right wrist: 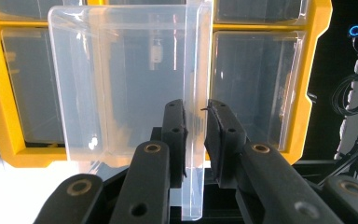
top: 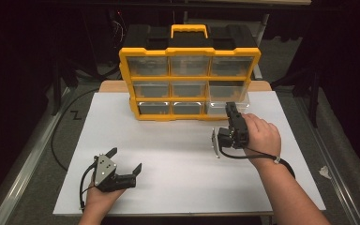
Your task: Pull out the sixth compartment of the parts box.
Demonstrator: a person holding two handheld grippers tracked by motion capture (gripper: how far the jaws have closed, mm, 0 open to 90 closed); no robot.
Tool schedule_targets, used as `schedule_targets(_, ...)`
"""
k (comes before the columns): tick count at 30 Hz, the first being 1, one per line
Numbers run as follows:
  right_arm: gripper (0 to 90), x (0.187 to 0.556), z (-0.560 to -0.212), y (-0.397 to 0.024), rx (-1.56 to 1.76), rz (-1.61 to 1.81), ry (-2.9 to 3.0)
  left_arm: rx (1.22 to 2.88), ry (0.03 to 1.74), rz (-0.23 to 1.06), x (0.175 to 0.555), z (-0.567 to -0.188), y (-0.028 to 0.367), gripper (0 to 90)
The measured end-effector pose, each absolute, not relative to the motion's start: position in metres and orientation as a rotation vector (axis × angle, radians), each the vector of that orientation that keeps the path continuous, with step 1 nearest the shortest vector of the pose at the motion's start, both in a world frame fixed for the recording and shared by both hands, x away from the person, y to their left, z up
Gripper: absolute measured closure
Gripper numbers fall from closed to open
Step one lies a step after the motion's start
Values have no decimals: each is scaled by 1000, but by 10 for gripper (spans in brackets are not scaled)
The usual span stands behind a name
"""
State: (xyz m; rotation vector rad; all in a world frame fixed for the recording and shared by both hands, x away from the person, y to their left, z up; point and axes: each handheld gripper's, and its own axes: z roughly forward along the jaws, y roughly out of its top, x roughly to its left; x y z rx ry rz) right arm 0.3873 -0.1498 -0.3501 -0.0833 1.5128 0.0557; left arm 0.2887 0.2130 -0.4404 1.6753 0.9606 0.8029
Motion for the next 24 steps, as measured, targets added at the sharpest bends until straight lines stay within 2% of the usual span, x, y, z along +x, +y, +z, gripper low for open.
schedule_targets(5,780,388,-348,-149,-73,65,1528,1674,962,801,289,-441,213,2)
schedule_targets(10,669,386,-340,-149,-60,75,1553,1670,963,801,288,-440,214,2)
schedule_targets(24,522,367,-340,-152,-76,116,1601,1665,963,801,288,-440,214,2)
